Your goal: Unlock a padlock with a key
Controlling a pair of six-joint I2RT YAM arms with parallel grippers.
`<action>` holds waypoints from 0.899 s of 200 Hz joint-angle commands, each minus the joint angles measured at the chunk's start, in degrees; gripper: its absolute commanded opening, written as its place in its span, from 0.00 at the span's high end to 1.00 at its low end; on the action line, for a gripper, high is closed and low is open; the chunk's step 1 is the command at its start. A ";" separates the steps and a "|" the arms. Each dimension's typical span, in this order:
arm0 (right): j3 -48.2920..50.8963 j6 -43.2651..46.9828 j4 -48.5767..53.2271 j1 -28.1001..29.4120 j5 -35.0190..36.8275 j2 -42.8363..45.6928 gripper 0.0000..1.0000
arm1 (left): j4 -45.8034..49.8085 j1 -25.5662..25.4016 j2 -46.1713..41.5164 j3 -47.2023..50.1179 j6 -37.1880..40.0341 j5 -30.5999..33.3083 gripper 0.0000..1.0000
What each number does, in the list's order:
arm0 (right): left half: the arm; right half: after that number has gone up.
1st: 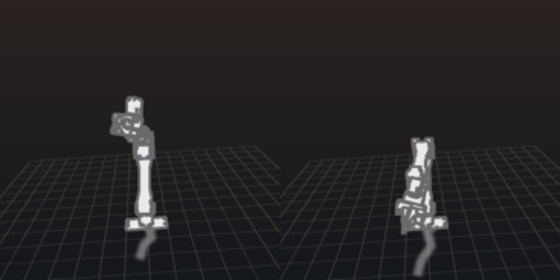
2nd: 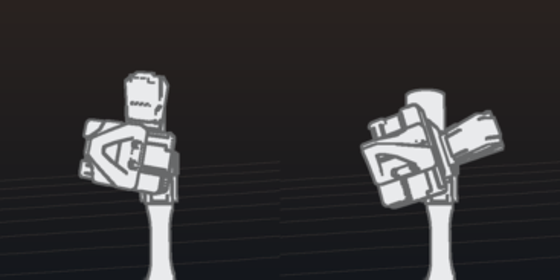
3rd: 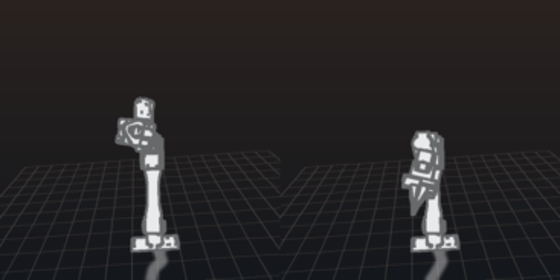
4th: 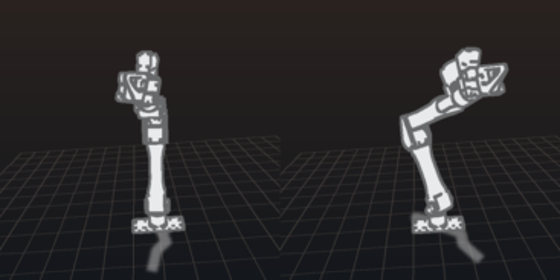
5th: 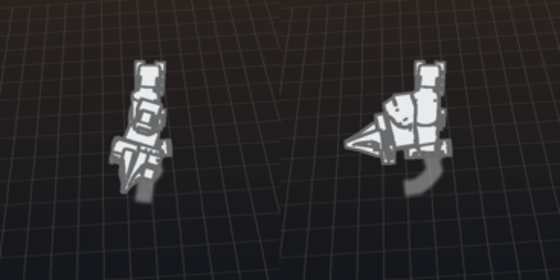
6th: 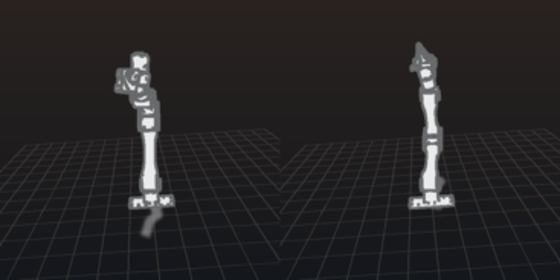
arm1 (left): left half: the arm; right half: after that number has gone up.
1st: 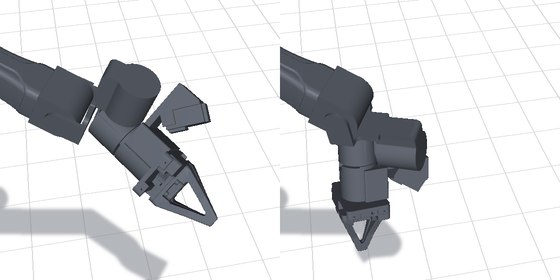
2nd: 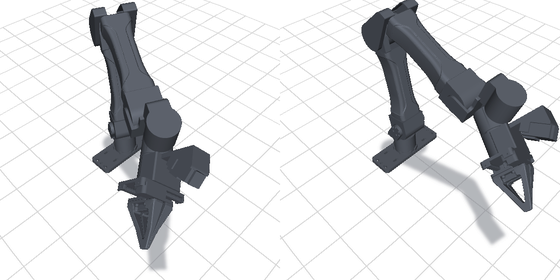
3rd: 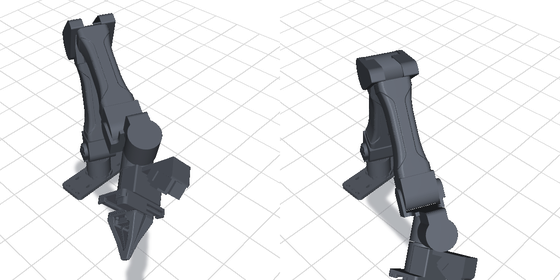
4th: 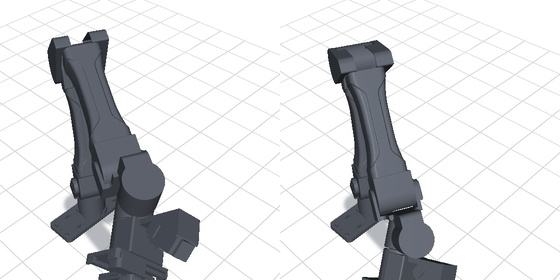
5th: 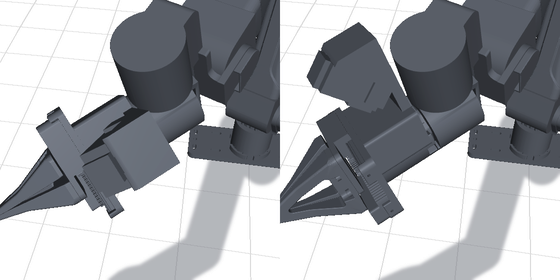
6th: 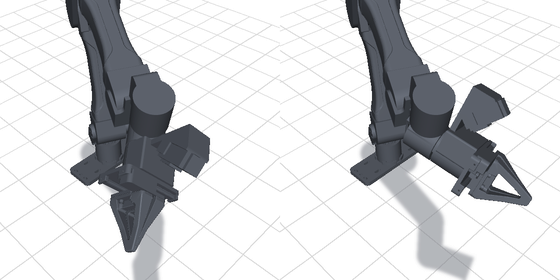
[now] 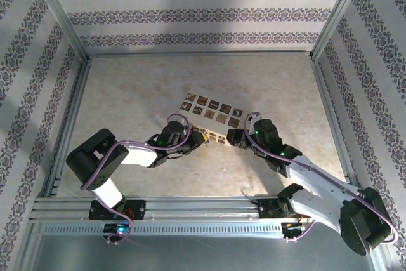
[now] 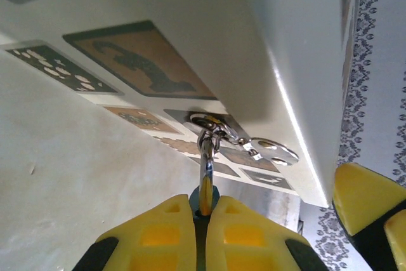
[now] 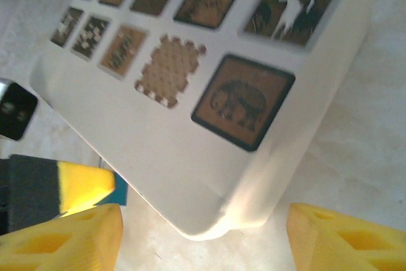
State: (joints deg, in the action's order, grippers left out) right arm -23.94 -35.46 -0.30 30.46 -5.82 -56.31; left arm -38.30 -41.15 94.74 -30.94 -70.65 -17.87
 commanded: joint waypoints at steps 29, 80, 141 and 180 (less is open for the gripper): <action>-3.89 -2.84 0.06 -1.89 -3.95 -4.01 0.22 | 2.91 -1.48 -0.66 0.27 6.00 2.41 0.67; -5.32 -3.74 -0.69 -5.24 -8.30 -5.49 0.14 | 21.78 -1.01 -15.65 0.27 15.16 10.26 0.46; -6.88 -4.00 -2.17 -8.45 -12.93 -8.41 0.03 | 36.76 19.19 -28.39 -4.09 28.27 2.21 0.19; -9.04 -3.91 -3.12 -10.00 -14.03 -13.07 0.02 | 33.89 26.97 -13.77 -14.46 33.47 -12.42 0.18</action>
State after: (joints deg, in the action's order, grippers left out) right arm -30.65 -39.11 -1.26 21.41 -17.82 -67.22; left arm -5.39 -16.21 73.28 -39.86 -43.53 -18.70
